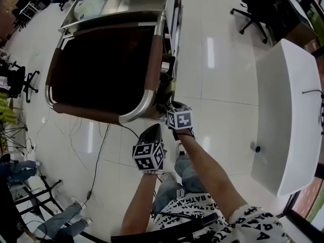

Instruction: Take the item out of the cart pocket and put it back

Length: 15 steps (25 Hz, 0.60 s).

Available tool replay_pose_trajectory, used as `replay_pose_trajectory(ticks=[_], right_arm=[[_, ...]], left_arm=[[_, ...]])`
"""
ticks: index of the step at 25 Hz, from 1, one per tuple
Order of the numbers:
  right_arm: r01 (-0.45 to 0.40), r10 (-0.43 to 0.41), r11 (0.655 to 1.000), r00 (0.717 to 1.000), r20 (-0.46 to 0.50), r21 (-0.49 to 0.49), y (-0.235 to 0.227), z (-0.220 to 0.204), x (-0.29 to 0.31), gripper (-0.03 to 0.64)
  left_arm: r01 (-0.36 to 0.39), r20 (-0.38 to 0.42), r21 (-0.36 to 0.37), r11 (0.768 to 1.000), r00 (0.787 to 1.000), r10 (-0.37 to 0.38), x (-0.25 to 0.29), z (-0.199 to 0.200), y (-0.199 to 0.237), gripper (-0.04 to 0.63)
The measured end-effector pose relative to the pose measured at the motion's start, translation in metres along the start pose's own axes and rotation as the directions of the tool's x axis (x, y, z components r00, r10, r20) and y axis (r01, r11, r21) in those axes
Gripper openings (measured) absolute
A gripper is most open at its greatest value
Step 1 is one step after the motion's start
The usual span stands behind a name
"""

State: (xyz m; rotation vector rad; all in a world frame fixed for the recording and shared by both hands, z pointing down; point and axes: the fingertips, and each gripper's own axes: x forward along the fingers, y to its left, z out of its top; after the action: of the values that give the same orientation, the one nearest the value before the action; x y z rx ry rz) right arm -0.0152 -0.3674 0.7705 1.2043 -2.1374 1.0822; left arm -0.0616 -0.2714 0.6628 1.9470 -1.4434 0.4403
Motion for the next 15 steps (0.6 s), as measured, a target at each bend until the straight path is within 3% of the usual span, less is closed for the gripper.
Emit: replay_pose_trajectory(ticks=[15], right_arm=[[0.046,-0.047,0.997,0.999,-0.015,-0.062,-0.002,0.01,0.01,0.107]], left_arm=[[-0.029,-0.016,-0.023,0.999,0.999,0.028,-0.006,-0.012,0.014,0.002]])
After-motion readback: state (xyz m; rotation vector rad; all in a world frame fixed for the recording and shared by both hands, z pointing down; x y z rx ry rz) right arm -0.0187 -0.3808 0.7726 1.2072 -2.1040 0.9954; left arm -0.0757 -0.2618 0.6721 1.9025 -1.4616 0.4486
